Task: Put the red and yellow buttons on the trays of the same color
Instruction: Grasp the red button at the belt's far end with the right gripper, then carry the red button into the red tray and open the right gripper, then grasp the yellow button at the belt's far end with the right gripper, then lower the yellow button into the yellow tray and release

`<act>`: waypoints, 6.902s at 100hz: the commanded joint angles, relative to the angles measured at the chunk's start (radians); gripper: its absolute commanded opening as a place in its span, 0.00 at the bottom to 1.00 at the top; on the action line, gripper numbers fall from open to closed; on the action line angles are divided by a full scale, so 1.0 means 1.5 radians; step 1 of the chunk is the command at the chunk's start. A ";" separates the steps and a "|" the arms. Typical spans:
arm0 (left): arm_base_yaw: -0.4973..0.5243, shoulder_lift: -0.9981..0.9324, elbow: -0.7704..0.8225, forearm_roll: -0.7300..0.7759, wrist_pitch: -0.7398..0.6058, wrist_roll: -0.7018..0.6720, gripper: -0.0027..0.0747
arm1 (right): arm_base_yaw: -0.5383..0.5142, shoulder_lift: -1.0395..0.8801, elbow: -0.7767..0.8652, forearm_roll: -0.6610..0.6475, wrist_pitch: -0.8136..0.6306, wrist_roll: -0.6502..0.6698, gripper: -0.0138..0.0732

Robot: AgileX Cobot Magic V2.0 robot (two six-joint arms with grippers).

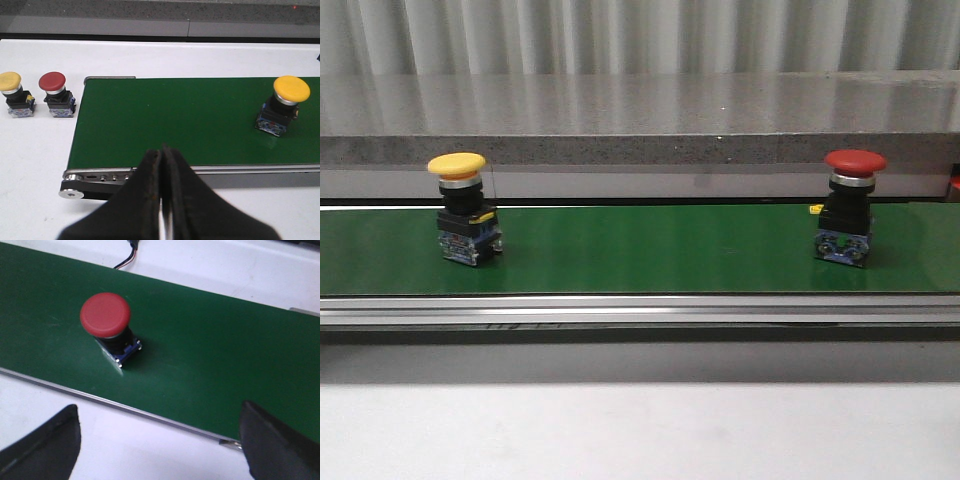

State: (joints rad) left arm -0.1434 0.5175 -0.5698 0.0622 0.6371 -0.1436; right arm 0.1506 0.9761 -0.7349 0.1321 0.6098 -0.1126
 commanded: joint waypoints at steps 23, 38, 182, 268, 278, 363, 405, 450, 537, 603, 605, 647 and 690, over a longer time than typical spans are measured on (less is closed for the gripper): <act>-0.004 0.001 -0.017 0.003 -0.049 0.001 0.01 | 0.028 0.170 -0.100 0.003 -0.054 -0.010 0.89; -0.004 0.001 -0.017 0.003 -0.049 0.001 0.01 | 0.028 0.227 -0.131 0.003 -0.057 -0.010 0.89; -0.004 0.001 -0.017 0.003 -0.049 0.001 0.01 | -0.440 0.396 -0.478 0.003 0.034 0.095 0.31; -0.004 0.001 -0.017 0.003 -0.049 0.001 0.01 | -0.503 0.673 -0.591 0.003 -0.010 0.098 0.31; -0.004 0.001 -0.017 0.003 -0.049 0.001 0.01 | -0.503 0.684 -0.591 0.003 -0.007 0.098 0.31; -0.004 0.001 -0.017 0.003 -0.049 0.001 0.01 | -0.503 0.610 -0.600 0.003 0.011 0.098 0.84; -0.004 0.001 -0.017 0.003 -0.049 0.001 0.01 | -0.454 0.429 -0.559 0.007 0.033 0.098 0.84; -0.004 0.001 -0.017 0.003 -0.049 0.001 0.01 | -0.324 0.209 -0.288 0.007 0.032 0.091 0.84; -0.004 0.001 -0.017 0.003 -0.049 0.001 0.01 | -0.091 0.148 -0.122 0.007 0.090 -0.078 0.84; -0.004 0.001 -0.017 0.003 -0.049 0.001 0.01 | -0.044 0.268 -0.125 0.007 -0.091 -0.099 0.84; -0.004 0.001 -0.017 0.003 -0.049 0.001 0.01 | -0.044 0.271 -0.125 0.007 -0.091 -0.099 0.84; -0.004 0.001 -0.017 0.003 -0.049 0.001 0.01 | -0.046 0.281 -0.125 0.007 -0.092 -0.084 0.41; -0.004 0.001 -0.017 0.003 -0.049 0.001 0.01 | -0.111 0.167 -0.125 0.004 -0.006 -0.029 0.41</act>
State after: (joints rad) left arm -0.1434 0.5152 -0.5698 0.0648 0.6364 -0.1436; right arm 0.0369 1.3055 -0.8927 0.1392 0.5978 -0.1878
